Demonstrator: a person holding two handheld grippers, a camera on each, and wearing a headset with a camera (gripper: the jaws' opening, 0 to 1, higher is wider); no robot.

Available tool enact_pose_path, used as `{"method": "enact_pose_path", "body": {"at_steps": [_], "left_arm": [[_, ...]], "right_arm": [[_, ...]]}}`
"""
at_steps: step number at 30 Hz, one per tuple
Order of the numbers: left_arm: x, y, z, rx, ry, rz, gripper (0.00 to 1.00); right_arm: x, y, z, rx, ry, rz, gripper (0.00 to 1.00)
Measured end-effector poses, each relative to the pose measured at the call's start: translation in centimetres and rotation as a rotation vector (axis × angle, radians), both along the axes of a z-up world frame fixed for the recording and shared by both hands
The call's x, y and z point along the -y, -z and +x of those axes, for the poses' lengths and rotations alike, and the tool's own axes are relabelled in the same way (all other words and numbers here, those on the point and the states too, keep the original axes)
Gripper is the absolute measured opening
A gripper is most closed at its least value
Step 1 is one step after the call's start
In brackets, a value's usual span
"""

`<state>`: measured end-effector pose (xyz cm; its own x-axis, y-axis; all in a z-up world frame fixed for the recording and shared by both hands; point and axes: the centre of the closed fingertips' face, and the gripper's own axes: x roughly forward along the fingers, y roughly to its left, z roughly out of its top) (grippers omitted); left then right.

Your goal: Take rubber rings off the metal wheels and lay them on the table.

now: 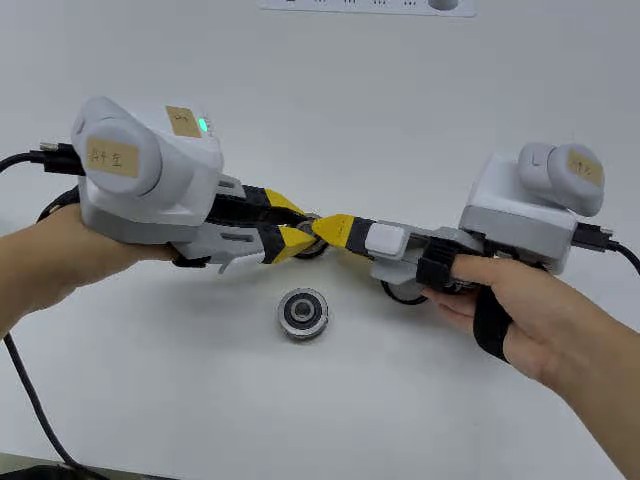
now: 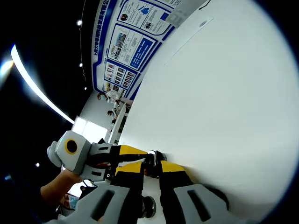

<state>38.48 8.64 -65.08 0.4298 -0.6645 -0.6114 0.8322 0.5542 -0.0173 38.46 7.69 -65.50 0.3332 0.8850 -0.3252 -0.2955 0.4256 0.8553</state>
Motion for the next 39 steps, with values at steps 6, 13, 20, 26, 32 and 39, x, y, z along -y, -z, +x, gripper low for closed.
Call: {"method": "enact_pose_path", "body": {"at_steps": [6,13,20,26,32,39], "left_arm": [[0.01,0.01,0.0,-0.002,-0.003,-0.003,0.13],[0.01,0.01,-0.01,-0.002,-0.002,-0.002,0.13],[0.02,0.02,-0.01,-0.002,-0.003,-0.002,0.13],[-0.01,0.04,0.01,-0.007,-0.005,0.002,0.13],[0.01,0.02,0.02,-0.008,0.003,0.008,0.13],[0.02,0.02,0.0,-0.009,0.004,0.008,0.13]], "right_arm": [[0.2,0.36,0.05,-0.022,0.007,-0.015,0.08],[0.37,0.36,-0.01,-0.015,0.003,-0.024,0.04],[0.34,0.26,-0.01,-0.007,-0.006,-0.033,0.02],[0.09,-0.16,-0.02,0.046,-0.024,-0.064,0.01],[0.02,-0.19,0.03,0.039,-0.014,-0.07,0.01],[-0.12,-0.21,0.04,0.028,0.002,-0.071,0.01]]}}
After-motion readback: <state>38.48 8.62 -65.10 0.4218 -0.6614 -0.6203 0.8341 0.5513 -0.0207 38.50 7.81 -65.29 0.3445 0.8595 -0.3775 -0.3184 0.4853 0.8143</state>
